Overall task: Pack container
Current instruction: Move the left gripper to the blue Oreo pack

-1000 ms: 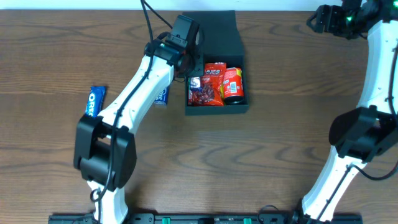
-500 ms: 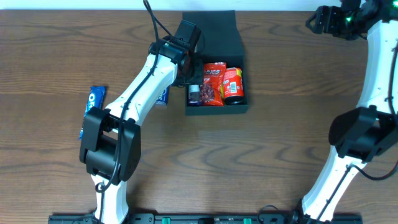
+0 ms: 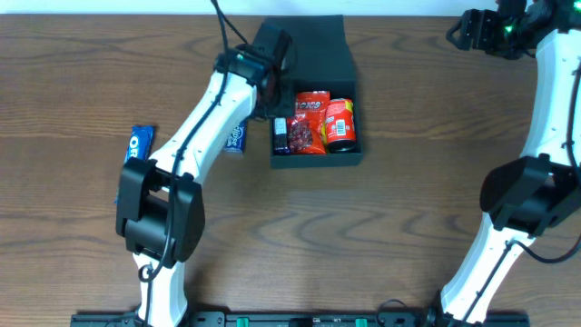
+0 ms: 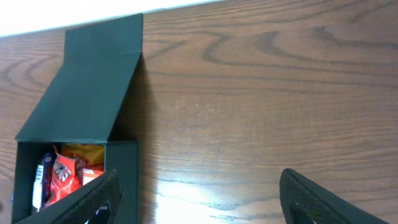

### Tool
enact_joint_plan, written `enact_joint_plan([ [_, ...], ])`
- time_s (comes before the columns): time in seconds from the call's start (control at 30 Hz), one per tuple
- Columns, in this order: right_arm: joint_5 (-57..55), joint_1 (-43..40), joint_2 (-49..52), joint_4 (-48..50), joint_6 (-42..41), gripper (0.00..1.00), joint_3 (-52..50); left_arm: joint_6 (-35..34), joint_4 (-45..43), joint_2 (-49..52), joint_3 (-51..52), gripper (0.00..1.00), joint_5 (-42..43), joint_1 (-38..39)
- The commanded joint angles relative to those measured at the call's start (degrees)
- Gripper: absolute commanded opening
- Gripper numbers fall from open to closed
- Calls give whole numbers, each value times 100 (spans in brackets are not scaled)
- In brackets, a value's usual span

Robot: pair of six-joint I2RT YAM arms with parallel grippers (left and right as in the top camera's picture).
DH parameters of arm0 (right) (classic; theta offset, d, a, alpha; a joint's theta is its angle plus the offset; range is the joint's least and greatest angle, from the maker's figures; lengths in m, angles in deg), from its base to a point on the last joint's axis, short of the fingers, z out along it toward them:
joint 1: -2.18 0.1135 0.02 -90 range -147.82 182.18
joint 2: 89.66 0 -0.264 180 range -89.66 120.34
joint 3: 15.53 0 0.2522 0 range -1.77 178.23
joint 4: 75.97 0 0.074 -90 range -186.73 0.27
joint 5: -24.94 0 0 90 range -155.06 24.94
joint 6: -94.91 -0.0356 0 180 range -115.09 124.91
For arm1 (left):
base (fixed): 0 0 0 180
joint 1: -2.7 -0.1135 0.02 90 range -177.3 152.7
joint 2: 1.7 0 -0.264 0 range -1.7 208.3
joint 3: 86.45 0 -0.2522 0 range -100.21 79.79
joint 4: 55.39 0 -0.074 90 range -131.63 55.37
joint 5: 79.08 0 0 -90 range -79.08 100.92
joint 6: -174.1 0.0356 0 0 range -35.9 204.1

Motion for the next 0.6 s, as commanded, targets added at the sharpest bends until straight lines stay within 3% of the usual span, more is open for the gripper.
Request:
enact_joint_plan([
  [0.0,24,-31,-44,11,50,81,42,129,337,48,-522,62,-820,-293],
  [0.33,24,50,-44,26,48,81,42,951,1543,48,-756,64,-501,-1961],
  [0.57,24,221,-37,162,48,81,39,1453,1648,50,-538,63,-249,-2719],
])
